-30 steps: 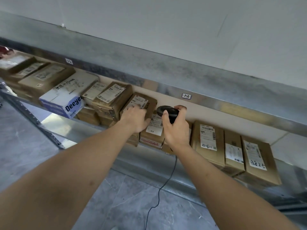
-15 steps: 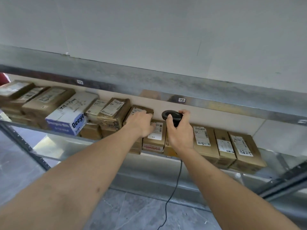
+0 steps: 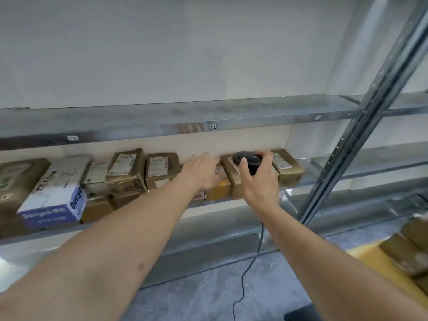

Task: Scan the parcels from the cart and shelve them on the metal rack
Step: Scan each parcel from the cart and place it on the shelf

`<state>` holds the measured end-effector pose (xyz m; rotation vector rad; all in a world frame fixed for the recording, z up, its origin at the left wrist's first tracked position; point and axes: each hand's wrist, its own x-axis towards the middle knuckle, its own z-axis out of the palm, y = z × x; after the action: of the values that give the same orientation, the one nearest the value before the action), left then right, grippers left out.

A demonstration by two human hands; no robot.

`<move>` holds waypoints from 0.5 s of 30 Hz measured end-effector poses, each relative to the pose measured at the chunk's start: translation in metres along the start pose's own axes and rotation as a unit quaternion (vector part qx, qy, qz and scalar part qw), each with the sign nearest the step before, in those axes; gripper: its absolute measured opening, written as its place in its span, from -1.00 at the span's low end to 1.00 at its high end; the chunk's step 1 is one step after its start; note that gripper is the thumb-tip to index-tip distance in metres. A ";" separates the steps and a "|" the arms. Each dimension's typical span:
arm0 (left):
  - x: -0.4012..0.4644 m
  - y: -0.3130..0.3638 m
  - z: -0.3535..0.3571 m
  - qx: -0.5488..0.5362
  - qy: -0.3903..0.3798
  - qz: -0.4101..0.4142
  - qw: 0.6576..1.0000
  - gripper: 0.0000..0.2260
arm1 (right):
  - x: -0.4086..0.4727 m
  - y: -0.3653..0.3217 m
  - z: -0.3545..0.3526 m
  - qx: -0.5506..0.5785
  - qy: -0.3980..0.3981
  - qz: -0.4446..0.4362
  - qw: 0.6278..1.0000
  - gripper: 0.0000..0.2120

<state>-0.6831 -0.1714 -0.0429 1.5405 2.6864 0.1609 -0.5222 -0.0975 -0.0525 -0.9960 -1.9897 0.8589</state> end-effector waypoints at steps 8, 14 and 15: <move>-0.020 0.118 -0.013 0.005 -0.005 0.125 0.992 -0.47 | -0.045 0.024 -0.110 -0.022 0.113 0.043 0.992 -0.60; -0.039 0.232 -0.016 0.011 -0.010 0.209 0.978 -0.47 | -0.077 0.062 -0.207 -0.022 0.181 0.077 0.980 -0.67; -0.043 0.253 -0.015 0.011 -0.011 0.221 0.975 -0.48 | -0.083 0.070 -0.224 -0.025 0.193 0.083 0.977 -0.67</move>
<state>-0.4456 -0.0823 -0.0010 2.1075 2.2915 0.1249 -0.2751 -0.0830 -0.0221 -1.2669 -1.6222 0.6440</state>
